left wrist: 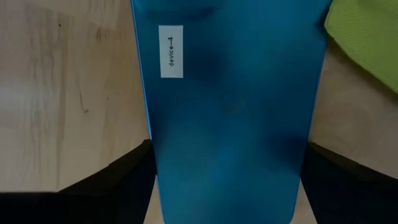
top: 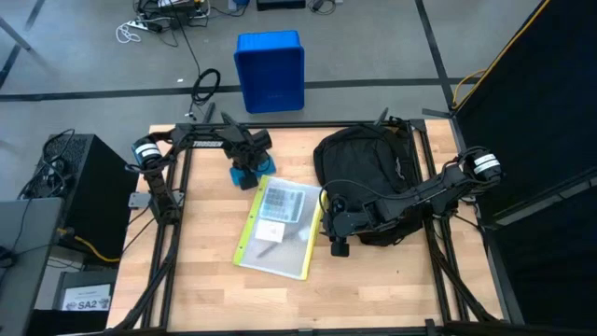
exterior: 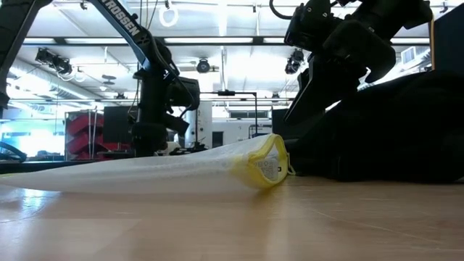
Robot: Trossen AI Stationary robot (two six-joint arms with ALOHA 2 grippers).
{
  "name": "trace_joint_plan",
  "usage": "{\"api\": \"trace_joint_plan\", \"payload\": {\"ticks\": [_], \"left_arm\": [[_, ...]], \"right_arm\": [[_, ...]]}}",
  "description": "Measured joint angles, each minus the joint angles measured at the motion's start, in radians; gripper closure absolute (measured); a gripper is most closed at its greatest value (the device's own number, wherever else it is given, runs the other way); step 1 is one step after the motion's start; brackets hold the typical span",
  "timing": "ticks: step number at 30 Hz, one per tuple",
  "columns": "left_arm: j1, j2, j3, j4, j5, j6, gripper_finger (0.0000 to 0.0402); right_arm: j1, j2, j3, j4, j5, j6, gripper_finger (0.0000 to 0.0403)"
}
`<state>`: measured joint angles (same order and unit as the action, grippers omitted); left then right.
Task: Unpack backpack
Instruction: Put the blue cellphone into the white zip bag
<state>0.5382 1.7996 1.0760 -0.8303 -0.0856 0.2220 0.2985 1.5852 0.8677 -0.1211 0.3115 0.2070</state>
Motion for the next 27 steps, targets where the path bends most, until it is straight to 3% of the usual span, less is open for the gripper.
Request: {"api": "trace_joint_plan", "payload": {"ticks": [8, 21, 27], "left_arm": [[-0.01, -0.019, 0.0, -0.033, 0.009, -0.022, 0.0103], [-0.01, -0.17, 0.001, -0.103, -0.033, -0.047, 0.011], [-0.009, -0.235, 0.004, -0.142, -0.109, -0.074, 0.0191]], "right_arm": [[0.0, 0.0, 0.0, 0.005, 0.0, 0.0, 0.0251], [0.0, 0.0, 0.0, 0.015, 0.0, -0.003, 0.0253], [0.0, 0.0, 0.0, 0.021, 0.0, -0.006, 0.0248]]}}
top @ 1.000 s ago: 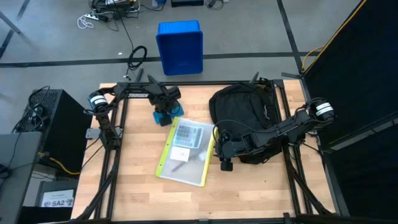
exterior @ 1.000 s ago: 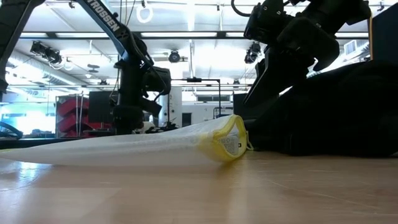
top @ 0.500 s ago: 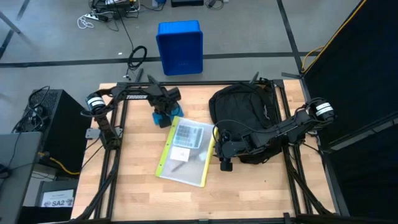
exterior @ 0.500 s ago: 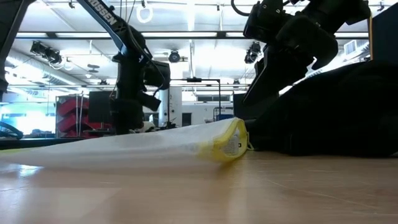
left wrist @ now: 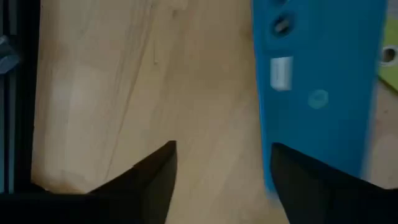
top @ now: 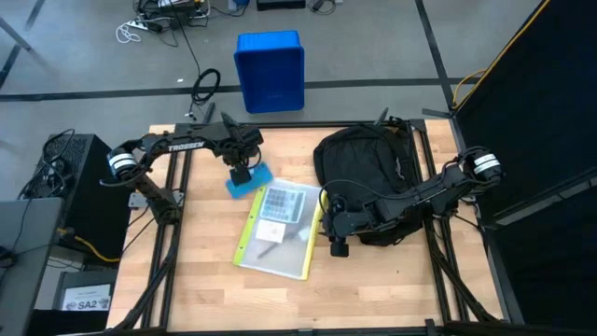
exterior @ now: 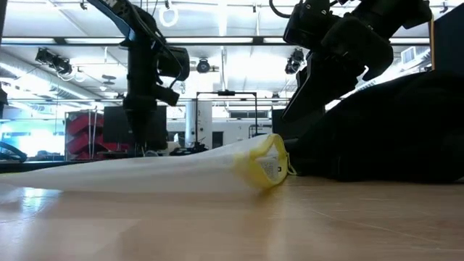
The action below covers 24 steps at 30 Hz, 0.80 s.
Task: Unpack backpack
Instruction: Put the blue cellphone into the white zip bag
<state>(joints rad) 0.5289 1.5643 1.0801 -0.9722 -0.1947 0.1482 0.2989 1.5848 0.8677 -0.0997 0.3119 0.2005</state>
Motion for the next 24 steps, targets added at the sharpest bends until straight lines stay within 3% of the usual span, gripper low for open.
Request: {"api": "trace_joint_plan", "payload": {"ticks": [4, 8, 12, 17, 24], "left_arm": [[0.001, -0.015, 0.0, -0.011, 0.01, -0.004, 0.0254], [0.0, -0.015, 0.0, -0.012, 0.113, -0.027, 0.0319], [0.0, -0.015, 0.0, -0.005, 0.225, -0.053, 0.0338], [-0.001, -0.015, -0.001, -0.006, 0.273, -0.056, 0.0291], [-0.002, -0.015, -0.049, 0.059, 0.329, -0.081, 0.015]], "right_arm": [[0.0, 0.0, 0.0, 0.005, 0.0, 0.0, 0.025], [0.0, 0.0, 0.0, 0.009, 0.0, 0.0, 0.0252], [0.0, 0.0, 0.0, 0.009, 0.0, 0.0, 0.0249], [0.0, 0.0, 0.0, 0.009, 0.0, 0.0, 0.0245], [0.0, 0.0, 0.0, 0.008, 0.0, -0.001, 0.0246]]}}
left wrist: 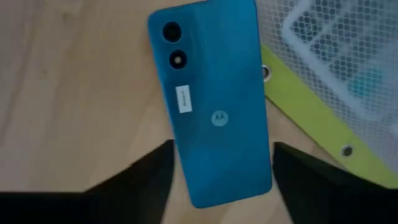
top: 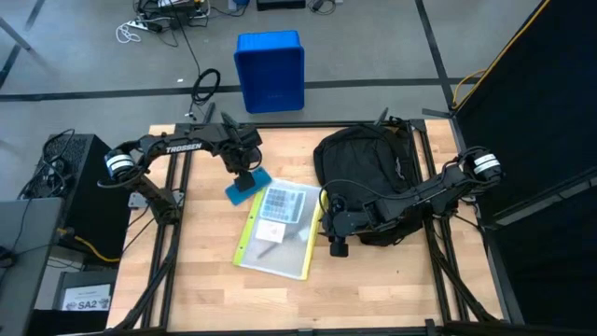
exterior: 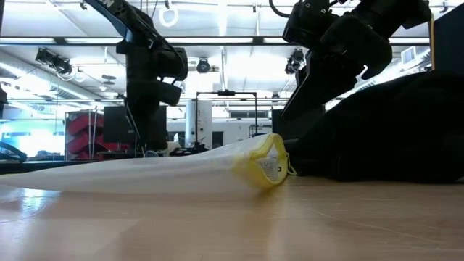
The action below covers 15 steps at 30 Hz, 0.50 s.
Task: Unpack backpack
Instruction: Put the blue cellphone into the white zip bag
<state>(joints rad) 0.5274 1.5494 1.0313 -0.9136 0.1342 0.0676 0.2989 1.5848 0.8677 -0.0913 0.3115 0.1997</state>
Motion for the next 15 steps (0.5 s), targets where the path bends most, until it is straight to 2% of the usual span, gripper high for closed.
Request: {"api": "trace_joint_plan", "payload": {"ticks": [5, 7, 15], "left_arm": [[-0.005, 0.001, -0.089, 0.127, 0.016, -0.075, 0.0045], [-0.01, 0.001, -0.12, 0.161, 0.022, -0.092, 0.0015], [-0.056, 0.001, -0.154, 0.239, -0.001, -0.127, 0.0018]], "right_arm": [[0.0, 0.0, 0.0, 0.0, -0.007, -0.001, 0.0243], [0.0, 0.0, 0.0, 0.0, -0.02, -0.001, 0.0244], [0.0, 0.0, 0.0, 0.001, -0.022, -0.001, 0.0243]]}}
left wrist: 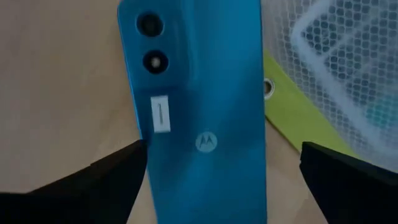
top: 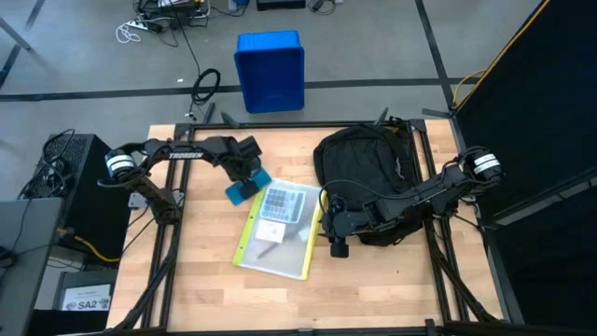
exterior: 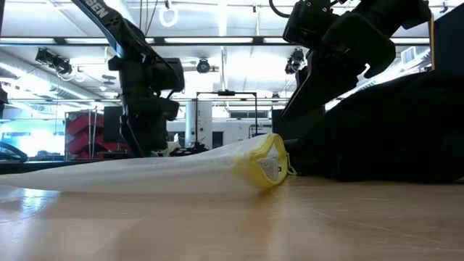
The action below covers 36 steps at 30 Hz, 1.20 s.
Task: Unpack backpack
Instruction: Put the blue cellphone into the white zip bag
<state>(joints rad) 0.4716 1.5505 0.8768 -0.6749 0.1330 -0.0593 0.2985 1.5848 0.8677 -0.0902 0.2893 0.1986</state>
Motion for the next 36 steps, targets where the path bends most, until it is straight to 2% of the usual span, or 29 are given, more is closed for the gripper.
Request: {"api": "trace_joint_plan", "payload": {"ticks": [8, 18, 24, 28, 32, 36], "left_arm": [[-0.043, 0.023, 0.001, 0.028, -0.112, 0.005, 0.0003], [-0.043, 0.153, 0.011, 0.026, -0.135, 0.002, 0.0002], [-0.041, 0.176, 0.013, 0.027, -0.14, 0.003, 0.0005], [-0.04, 0.178, 0.016, 0.024, -0.136, -0.002, 0.0031], [-0.037, 0.178, 0.016, 0.024, -0.12, -0.009, 0.0099], [-0.037, 0.178, 0.016, 0.025, -0.115, -0.007, 0.0105]], "right_arm": [[0.0, 0.0, 0.0, 0.022, 0.0, -0.013, 0.0243], [0.0, 0.0, 0.0, 0.025, -0.001, -0.018, 0.0243], [0.0, 0.0, 0.0, 0.025, -0.001, -0.018, 0.0241], [0.0, 0.0, 0.0, 0.025, -0.001, -0.018, 0.0242], [0.0, 0.0, 0.0, 0.025, -0.001, -0.018, 0.0241], [0.0, 0.0, 0.0, 0.025, -0.001, -0.018, 0.0244]]}}
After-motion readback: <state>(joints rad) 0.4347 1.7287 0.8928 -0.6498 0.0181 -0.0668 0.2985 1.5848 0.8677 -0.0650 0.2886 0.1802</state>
